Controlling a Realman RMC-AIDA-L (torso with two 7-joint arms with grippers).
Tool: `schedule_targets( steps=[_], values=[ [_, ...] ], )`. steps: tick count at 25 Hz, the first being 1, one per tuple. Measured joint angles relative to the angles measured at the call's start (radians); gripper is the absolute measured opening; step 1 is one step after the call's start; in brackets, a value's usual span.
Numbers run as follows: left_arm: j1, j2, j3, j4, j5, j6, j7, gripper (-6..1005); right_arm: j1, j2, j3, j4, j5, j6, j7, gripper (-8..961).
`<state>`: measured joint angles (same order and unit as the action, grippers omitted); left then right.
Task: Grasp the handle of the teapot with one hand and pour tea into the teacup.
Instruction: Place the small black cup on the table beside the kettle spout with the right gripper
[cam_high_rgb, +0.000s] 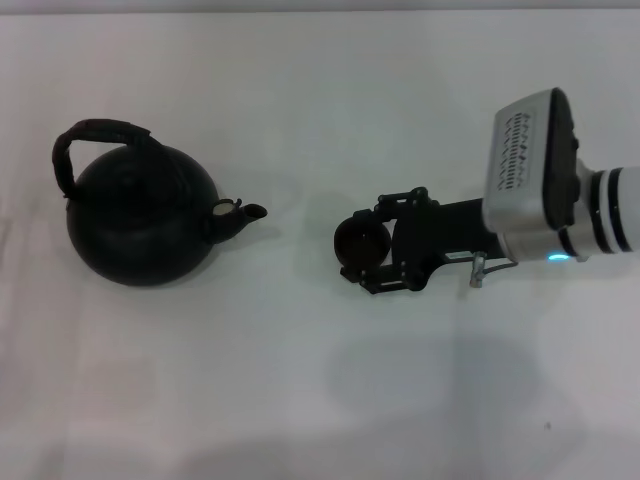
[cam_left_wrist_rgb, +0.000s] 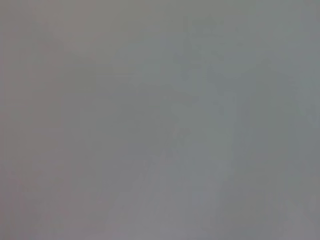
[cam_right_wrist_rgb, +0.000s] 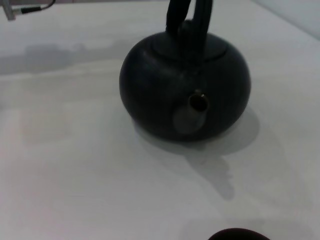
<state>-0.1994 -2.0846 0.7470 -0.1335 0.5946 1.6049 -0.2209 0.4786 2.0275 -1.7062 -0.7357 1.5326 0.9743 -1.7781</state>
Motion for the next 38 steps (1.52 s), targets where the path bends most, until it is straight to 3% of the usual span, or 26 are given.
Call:
schedule_targets(
  steps=[6,33,38],
  values=[
    [0.0,0.0,0.0,0.0,0.001,0.001,0.0,830,0.002,0.0,-0.066,0.0,0.015,-0.057,0.002,720],
    [-0.011,0.005,0.0,0.009,0.001,-0.005,0.001,809,0.012,-0.002,-0.078,-0.001,0.014,-0.101,-0.001,766],
    [-0.011,0.005,0.0,0.009,-0.002,-0.005,0.001,802,0.013,-0.003,-0.078,-0.002,0.014,-0.095,-0.003,820]
  ],
)
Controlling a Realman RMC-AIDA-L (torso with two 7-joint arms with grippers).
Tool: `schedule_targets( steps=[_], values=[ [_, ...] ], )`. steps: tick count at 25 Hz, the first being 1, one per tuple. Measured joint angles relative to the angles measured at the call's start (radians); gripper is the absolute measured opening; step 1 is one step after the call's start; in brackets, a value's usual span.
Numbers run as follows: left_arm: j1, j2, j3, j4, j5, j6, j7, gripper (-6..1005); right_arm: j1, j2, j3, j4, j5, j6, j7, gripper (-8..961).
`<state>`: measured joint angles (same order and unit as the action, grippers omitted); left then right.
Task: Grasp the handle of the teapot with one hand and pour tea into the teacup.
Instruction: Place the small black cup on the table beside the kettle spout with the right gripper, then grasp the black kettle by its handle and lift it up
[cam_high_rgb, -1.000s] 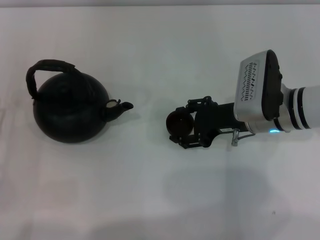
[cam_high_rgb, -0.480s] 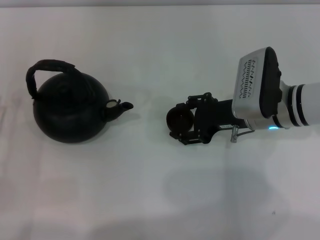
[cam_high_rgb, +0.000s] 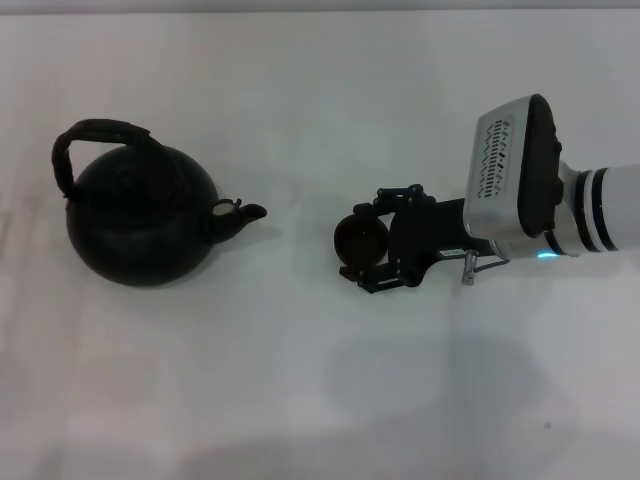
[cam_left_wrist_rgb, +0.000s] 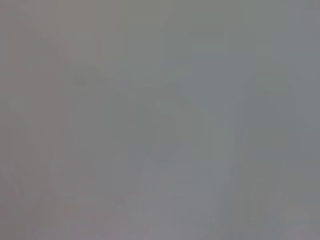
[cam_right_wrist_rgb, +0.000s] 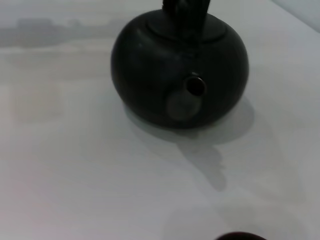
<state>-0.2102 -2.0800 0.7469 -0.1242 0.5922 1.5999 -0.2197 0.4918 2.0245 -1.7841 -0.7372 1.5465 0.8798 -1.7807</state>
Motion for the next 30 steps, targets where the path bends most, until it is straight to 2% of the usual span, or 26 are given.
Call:
schedule_targets(
  steps=[9,16,20,24,30],
  values=[
    [0.0,0.0,0.0,0.0,0.001,-0.001,0.004,788,-0.001,-0.006,0.043,-0.013,0.011,0.088,0.004,842],
    [0.002,-0.001,0.0,0.0,0.005,0.0,0.005,778,-0.016,-0.007,0.142,-0.016,0.014,0.131,-0.005,841],
    [0.005,-0.002,0.001,0.0,0.037,0.006,0.004,772,-0.025,-0.007,0.22,-0.021,0.015,0.18,-0.018,841],
    [0.007,-0.001,0.003,0.004,0.121,0.009,0.009,765,-0.041,-0.009,0.342,-0.024,0.015,0.24,-0.029,842],
    [0.03,-0.001,0.077,0.049,0.202,0.061,0.009,756,-0.067,-0.014,0.488,-0.019,0.014,0.269,-0.044,841]
  ],
)
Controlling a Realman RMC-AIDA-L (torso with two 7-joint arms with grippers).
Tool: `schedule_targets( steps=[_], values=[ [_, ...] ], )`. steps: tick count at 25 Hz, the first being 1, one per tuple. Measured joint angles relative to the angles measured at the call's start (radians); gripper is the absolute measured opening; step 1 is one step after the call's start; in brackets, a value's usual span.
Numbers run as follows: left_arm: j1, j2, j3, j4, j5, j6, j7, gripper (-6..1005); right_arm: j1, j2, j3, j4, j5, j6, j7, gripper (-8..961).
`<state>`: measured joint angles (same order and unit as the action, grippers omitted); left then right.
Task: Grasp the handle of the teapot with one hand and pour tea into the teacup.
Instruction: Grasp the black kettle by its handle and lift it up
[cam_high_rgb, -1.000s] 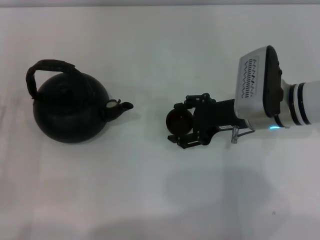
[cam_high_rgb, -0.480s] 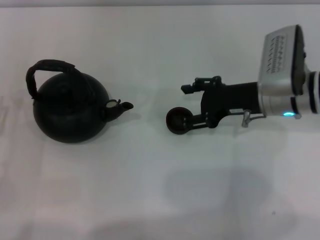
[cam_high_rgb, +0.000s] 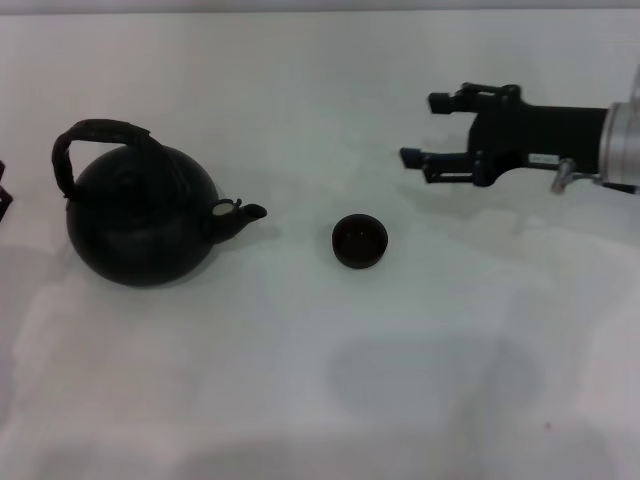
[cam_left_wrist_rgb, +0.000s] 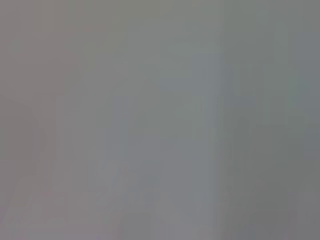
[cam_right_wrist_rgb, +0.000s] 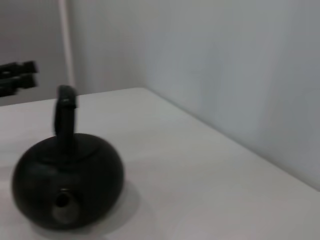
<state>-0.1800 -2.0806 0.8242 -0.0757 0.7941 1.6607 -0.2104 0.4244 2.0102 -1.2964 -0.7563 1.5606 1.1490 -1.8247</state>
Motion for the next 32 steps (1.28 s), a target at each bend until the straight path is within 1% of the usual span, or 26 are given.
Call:
schedule_targets(
  steps=[3,6,10,15,17,18,25,28,32],
  values=[
    [0.005,0.0,0.035,0.002,0.005,0.051,0.0,752,-0.012,-0.003,0.04,0.003,0.0,0.0,-0.001,841],
    [0.001,-0.001,0.053,0.0,0.006,0.055,0.0,747,-0.018,-0.003,0.057,0.005,0.0,0.001,-0.01,841],
    [-0.023,0.001,0.065,-0.006,0.011,0.009,-0.016,741,-0.019,-0.003,0.055,0.011,0.001,0.004,-0.021,842],
    [-0.048,0.005,0.105,0.001,0.013,-0.051,-0.086,734,-0.019,-0.001,0.053,0.019,0.001,0.011,-0.029,842],
    [-0.048,0.005,0.105,0.001,0.013,-0.051,-0.086,731,-0.02,-0.001,0.053,0.02,0.001,0.017,-0.031,841],
    [-0.061,0.008,0.13,0.007,0.017,-0.082,-0.101,729,-0.019,-0.001,0.053,0.022,0.001,0.019,-0.033,841],
    [-0.085,0.01,0.138,0.007,0.035,-0.147,-0.116,719,-0.02,-0.001,0.056,0.033,0.006,0.037,-0.049,842],
    [-0.104,0.011,0.144,0.009,0.05,-0.198,-0.126,714,-0.019,-0.001,0.054,0.042,0.015,0.039,-0.062,842],
    [-0.105,0.01,0.144,0.02,0.05,-0.207,-0.126,708,-0.019,-0.001,0.054,0.05,0.021,0.04,-0.067,841]
  ],
)
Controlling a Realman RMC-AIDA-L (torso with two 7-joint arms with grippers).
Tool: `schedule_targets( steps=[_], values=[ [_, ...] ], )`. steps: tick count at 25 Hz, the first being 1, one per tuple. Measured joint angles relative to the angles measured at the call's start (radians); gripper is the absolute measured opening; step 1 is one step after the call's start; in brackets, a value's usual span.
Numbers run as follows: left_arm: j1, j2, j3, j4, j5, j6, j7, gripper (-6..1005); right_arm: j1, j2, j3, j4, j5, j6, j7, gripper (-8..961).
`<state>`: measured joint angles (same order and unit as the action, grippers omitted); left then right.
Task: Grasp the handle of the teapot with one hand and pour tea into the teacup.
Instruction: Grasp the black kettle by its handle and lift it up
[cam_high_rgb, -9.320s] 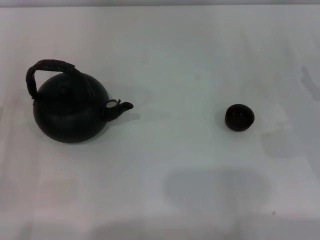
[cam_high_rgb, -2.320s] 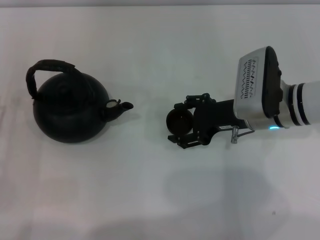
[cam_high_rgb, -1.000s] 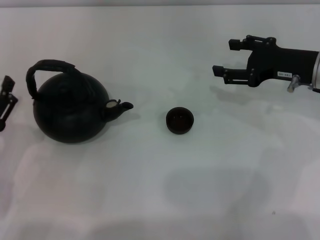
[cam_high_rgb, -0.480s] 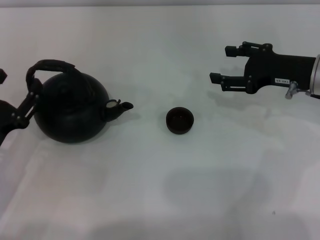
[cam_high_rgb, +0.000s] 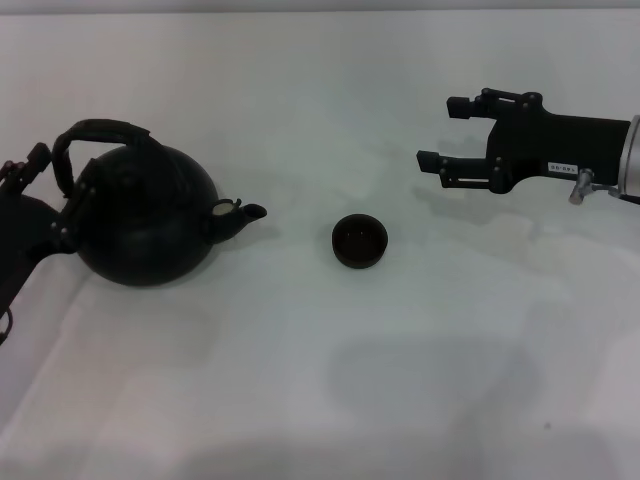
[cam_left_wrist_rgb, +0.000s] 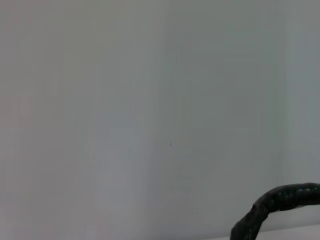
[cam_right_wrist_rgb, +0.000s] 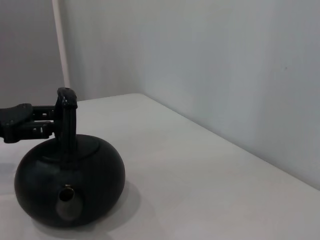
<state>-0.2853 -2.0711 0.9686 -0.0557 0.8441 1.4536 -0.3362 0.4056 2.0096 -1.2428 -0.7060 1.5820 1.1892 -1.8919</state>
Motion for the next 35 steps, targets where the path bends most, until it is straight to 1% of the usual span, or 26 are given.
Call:
schedule_targets(
  steps=[2,10,15,21,23,27,28,29,30,31,33,35],
  values=[
    [-0.001,-0.001,0.0,0.006,0.0,-0.005,0.0,705,0.0,0.0,0.0,0.006,0.005,0.0,-0.006,841],
    [-0.003,-0.004,0.0,0.011,0.001,-0.007,0.019,459,0.0,0.0,0.003,0.029,0.017,0.0,-0.02,839],
    [-0.003,-0.004,0.0,0.011,0.0,-0.007,0.018,220,0.0,0.0,0.006,0.035,0.019,-0.002,-0.025,838],
    [-0.003,-0.004,-0.009,0.012,-0.016,-0.008,0.014,107,0.0,0.0,0.006,0.036,0.019,-0.002,-0.026,837],
    [-0.005,-0.002,-0.008,0.018,-0.019,-0.009,0.013,107,0.0,0.0,0.007,0.044,0.023,-0.002,-0.032,837],
    [-0.006,0.001,0.0,0.078,-0.009,-0.013,-0.035,107,0.001,0.0,0.007,0.059,0.043,-0.002,-0.058,837],
    [-0.006,0.001,0.0,0.078,-0.009,-0.013,-0.035,107,0.001,0.0,0.007,0.06,0.046,-0.002,-0.062,838],
    [-0.003,0.005,0.007,0.125,0.01,-0.022,-0.085,107,0.0,0.0,0.006,0.06,0.049,-0.002,-0.067,838],
    [0.008,0.009,0.013,0.209,0.057,-0.05,-0.169,107,0.0,0.0,0.005,0.06,0.053,-0.001,-0.071,838],
    [0.012,0.009,0.013,0.229,0.069,-0.058,-0.185,107,0.0,0.0,0.005,0.061,0.055,-0.001,-0.073,838],
    [0.027,0.008,0.014,0.314,0.119,-0.092,-0.244,107,0.0,0.0,0.004,0.063,0.063,0.005,-0.084,838],
    [0.053,-0.001,0.014,0.444,0.197,-0.162,-0.344,106,-0.001,0.001,0.005,0.078,0.084,0.017,-0.103,834]
  ],
)
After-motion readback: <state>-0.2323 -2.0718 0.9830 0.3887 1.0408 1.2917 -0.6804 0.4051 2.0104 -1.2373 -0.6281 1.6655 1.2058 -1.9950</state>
